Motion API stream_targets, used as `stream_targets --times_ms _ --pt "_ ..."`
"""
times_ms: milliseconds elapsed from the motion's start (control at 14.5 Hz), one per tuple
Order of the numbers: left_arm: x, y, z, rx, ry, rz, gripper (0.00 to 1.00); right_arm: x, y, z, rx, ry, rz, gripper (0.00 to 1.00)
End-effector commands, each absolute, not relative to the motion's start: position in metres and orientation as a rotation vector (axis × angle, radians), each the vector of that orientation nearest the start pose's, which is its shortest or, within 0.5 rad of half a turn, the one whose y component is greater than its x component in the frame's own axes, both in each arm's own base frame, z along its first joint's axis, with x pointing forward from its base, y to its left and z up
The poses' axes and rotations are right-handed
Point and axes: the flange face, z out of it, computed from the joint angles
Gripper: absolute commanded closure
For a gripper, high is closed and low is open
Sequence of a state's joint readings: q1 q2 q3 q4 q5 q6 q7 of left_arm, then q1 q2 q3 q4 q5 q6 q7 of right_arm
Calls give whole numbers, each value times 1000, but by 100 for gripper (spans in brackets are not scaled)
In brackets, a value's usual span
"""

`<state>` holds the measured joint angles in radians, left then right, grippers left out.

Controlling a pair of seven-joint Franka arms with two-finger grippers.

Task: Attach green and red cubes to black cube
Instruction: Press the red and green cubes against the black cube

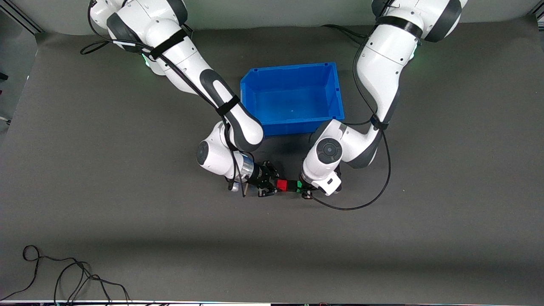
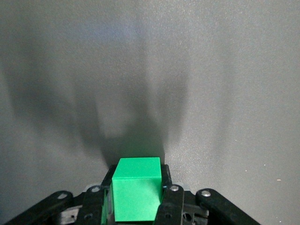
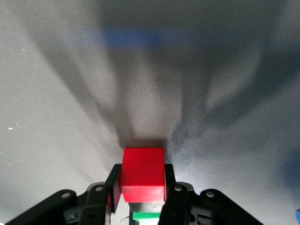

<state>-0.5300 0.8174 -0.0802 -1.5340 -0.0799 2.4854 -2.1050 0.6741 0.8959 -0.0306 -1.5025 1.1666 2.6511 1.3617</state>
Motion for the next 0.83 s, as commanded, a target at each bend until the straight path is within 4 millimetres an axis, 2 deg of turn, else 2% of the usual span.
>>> stream_targets --times_ms 0,69,138,344,413,481,550,619,757 --pt "594 -415 183 2079 2131 -120 100 584 421 148 -1739 1868 510 100" --pt "595 -414 183 2080 2130 -118 82 583 422 148 -1742 1866 510 100" --pt "595 -414 183 2084 2128 -117 57 583 422 149 -1755 1850 504 100" --pt "597 -415 187 2075 2124 -115 22 584 422 149 -1768 1832 497 100" --pt "597 -416 187 2080 2121 -113 1 584 421 149 -1762 1837 499 88" --pt "598 -415 188 2081 2117 -109 0 585 419 149 -1752 1845 501 71" --pt "599 -415 194 2090 2105 -102 0 586 420 150 -1738 1854 507 43" --pt "604 -409 201 2084 2109 -96 0 590 416 151 -1722 1864 509 0" --pt "612 -398 221 2069 2118 -82 0 594 416 164 -1719 1843 497 0"
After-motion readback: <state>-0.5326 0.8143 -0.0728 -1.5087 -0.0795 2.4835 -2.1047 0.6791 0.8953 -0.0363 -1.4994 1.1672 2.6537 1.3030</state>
